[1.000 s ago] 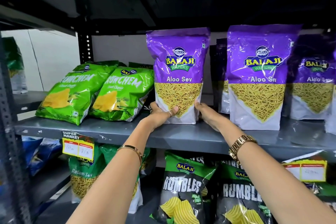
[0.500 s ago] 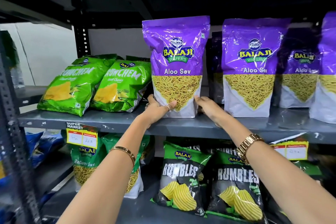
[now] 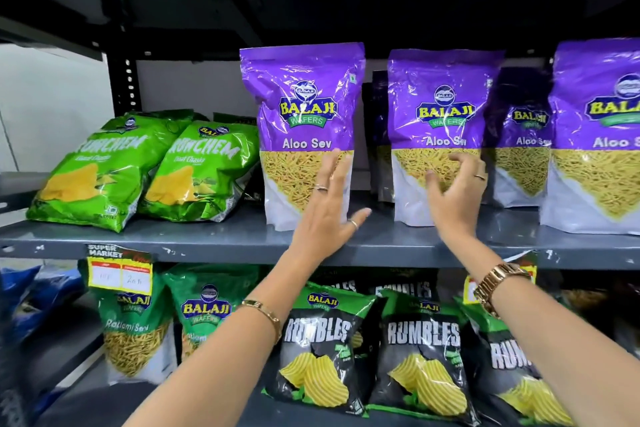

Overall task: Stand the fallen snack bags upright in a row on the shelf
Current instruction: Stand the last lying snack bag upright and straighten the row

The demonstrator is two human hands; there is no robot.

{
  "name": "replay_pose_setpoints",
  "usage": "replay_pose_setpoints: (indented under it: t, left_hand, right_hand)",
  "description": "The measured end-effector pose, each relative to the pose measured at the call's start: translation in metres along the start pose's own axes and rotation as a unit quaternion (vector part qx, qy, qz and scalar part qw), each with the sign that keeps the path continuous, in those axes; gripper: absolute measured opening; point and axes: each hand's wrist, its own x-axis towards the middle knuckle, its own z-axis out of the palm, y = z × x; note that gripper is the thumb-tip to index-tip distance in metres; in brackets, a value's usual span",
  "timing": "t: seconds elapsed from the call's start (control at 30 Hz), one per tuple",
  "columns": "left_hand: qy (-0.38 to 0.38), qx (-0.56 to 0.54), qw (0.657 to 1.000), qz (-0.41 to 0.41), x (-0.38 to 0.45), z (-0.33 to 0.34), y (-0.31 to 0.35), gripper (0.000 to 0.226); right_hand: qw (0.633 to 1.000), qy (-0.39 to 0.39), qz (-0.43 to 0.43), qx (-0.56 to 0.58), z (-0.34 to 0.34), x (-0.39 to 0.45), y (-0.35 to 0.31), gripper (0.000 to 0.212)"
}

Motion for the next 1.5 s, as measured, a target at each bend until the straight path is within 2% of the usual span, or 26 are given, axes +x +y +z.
replay_pose_setpoints:
  t: [0.1, 0.23, 0.33, 0.5, 0.57, 0.63, 0.67, 0.77, 0.83, 0.97, 1.07, 1.13, 1.2, 1.27, 1.33, 1.43, 1.5]
  left_hand:
    - [-0.048, -0.036, 0.998, 0.006, 0.01, 0.028, 0.019, 0.079]
    - [-0.101, -0.123, 0.984, -0.076, 0.024, 0.064, 0.028, 0.093]
    - [-0.142, -0.151, 0.967, -0.148, 0.034, 0.082, 0.027, 0.109]
    - [-0.207, -0.186, 0.922, -0.27, 0.047, 0.1, 0.021, 0.121]
    - [-0.228, -0.173, 0.914, -0.288, 0.049, 0.104, 0.019, 0.111]
    - [-0.234, -0.15, 0.919, -0.28, 0.049, 0.105, 0.018, 0.086]
    - [-0.236, -0.143, 0.921, -0.274, 0.05, 0.104, 0.019, 0.073]
    - [-0.245, -0.145, 0.92, -0.271, 0.048, 0.103, 0.018, 0.048]
    - [-0.247, -0.147, 0.919, -0.27, 0.048, 0.102, 0.018, 0.045]
    - [-0.255, -0.149, 0.918, -0.266, 0.047, 0.102, 0.02, 0.054]
    - [-0.255, -0.149, 0.916, -0.272, 0.047, 0.101, 0.02, 0.052]
    - [-0.249, -0.153, 0.914, -0.282, 0.047, 0.101, 0.02, 0.049]
    - [-0.241, -0.156, 0.916, -0.281, 0.047, 0.1, 0.022, 0.058]
    - [-0.214, -0.168, 0.923, -0.273, 0.046, 0.098, 0.023, 0.075]
    - [-0.162, -0.17, 0.939, -0.251, 0.045, 0.094, 0.026, 0.083]
    - [-0.073, -0.122, 0.978, -0.156, 0.043, 0.087, 0.034, 0.081]
    - [-0.035, -0.089, 0.992, -0.084, 0.043, 0.087, 0.041, 0.073]
  right_hand:
    - [0.997, -0.037, 0.068, -0.017, -0.015, 0.016, 0.028, 0.044]
    - [0.981, -0.128, 0.142, -0.043, -0.029, 0.032, 0.058, 0.066]
    - [0.959, -0.197, 0.204, 0.0, -0.032, 0.037, 0.07, 0.074]
    - [0.901, -0.249, 0.323, 0.146, -0.027, 0.038, 0.078, 0.041]
    - [0.894, -0.255, 0.33, 0.163, -0.028, 0.039, 0.081, 0.033]
    - [0.894, -0.242, 0.336, 0.171, -0.028, 0.04, 0.084, 0.029]
    - [0.893, -0.239, 0.338, 0.178, -0.028, 0.042, 0.085, 0.034]
    - [0.885, -0.232, 0.355, 0.191, -0.029, 0.04, 0.086, 0.067]
    - [0.884, -0.225, 0.363, 0.19, -0.032, 0.04, 0.083, 0.078]
    - [0.886, -0.214, 0.368, 0.183, -0.034, 0.04, 0.082, 0.068]
    - [0.887, -0.216, 0.364, 0.186, -0.033, 0.039, 0.083, 0.065]
    - [0.886, -0.205, 0.357, 0.213, -0.032, 0.04, 0.084, 0.048]
    - [0.881, -0.173, 0.359, 0.253, -0.032, 0.04, 0.083, 0.028]
    - [0.879, -0.125, 0.362, 0.283, -0.033, 0.041, 0.083, 0.031]
    - [0.898, -0.067, 0.334, 0.279, -0.036, 0.04, 0.082, 0.034]
    - [0.938, 0.069, 0.256, 0.223, -0.047, 0.036, 0.074, 0.032]
    - [0.966, 0.118, 0.18, 0.142, -0.061, 0.035, 0.071, 0.039]
